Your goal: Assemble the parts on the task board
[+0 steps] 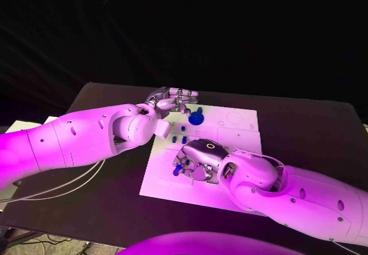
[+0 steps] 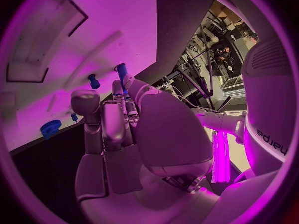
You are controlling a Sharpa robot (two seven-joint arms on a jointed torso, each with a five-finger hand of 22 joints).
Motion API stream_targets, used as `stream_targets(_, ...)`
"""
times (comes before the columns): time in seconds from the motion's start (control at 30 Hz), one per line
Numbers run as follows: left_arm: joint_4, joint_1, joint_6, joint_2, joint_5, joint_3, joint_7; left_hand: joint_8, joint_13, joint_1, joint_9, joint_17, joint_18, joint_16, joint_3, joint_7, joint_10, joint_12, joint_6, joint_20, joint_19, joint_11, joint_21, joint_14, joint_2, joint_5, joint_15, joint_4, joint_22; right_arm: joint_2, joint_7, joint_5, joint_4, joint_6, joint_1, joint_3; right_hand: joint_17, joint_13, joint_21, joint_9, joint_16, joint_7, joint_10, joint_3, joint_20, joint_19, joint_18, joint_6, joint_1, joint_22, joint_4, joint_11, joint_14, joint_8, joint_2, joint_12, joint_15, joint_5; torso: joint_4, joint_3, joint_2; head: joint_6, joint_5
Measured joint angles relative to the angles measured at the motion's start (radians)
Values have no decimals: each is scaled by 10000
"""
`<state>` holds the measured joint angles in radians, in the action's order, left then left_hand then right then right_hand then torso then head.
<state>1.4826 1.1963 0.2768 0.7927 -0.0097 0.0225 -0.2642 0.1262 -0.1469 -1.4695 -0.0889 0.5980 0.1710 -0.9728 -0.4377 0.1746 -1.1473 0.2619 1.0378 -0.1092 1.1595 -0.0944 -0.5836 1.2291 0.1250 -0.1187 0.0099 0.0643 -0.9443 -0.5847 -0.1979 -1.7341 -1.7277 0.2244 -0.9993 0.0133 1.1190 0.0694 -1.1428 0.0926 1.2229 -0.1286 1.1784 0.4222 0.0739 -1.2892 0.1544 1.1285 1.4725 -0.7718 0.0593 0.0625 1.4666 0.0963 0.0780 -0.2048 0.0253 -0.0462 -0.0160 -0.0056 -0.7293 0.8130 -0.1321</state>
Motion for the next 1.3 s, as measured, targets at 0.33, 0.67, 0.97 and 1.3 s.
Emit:
stream_targets(0.33, 3, 0, -11, 3, 0, -1, 5, 0, 1, 0, 0, 1, -1, 0, 0, 0, -1, 0, 0, 0, 0, 1, 0, 0, 0, 0, 0, 0, 0, 113, -461, -703, -23, -1, 67, 42, 12, 10, 0, 19, 38, -36, 0, -1, 0, 0, 1, 5, 0, -26, 0, 0, 0, 39, 1, 0, 0, 5, -4, -3, 0, 41, 6)
stream_targets(0.67, 3, 0, -19, -5, 0, -1, 13, 0, 1, 0, 0, 1, 0, 0, 0, -1, -2, 0, 0, 0, 0, 2, 0, 0, 0, 0, 0, 0, 0, 412, -728, -1092, 0, -412, 32, 132, 24, 14, 0, 31, 38, -49, 5, -71, -1, 0, 0, -1, -303, 48, 71, 4, 0, 36, 116, 90, 0, 3, -9, -10, 4, 64, 2)
stream_targets(0.97, 4, 0, -22, 1, 0, -1, 24, 0, 3, 0, 0, 2, 0, 0, 0, 0, -3, -1, 0, 0, 0, 3, 0, 0, 0, 0, 0, 0, 0, 404, -858, -1207, 111, -567, 93, 262, -970, -80, 959, -257, -729, -257, -1372, -625, 278, 796, -2, -1251, -911, 1596, 257, 349, -96, -330, 543, 830, -315, -62, -4, -7, 5, 78, -13)
stream_targets(1.3, -6, 0, -29, 13, 0, -1, 34, 0, -9, 0, 11, -29, 0, 0, -27, 37, 74, 53, -38, 0, 0, -2, 48, -13, 0, 0, 12, -27, 2, -24, -882, -1099, -173, 873, 124, 255, -2734, 43, 2218, -215, -2059, -442, -2867, -3111, 515, 1520, 162, -2285, -252, 3224, 1428, 623, -726, -304, 839, 471, -580, -439, 9, 5, 6, 55, 12)
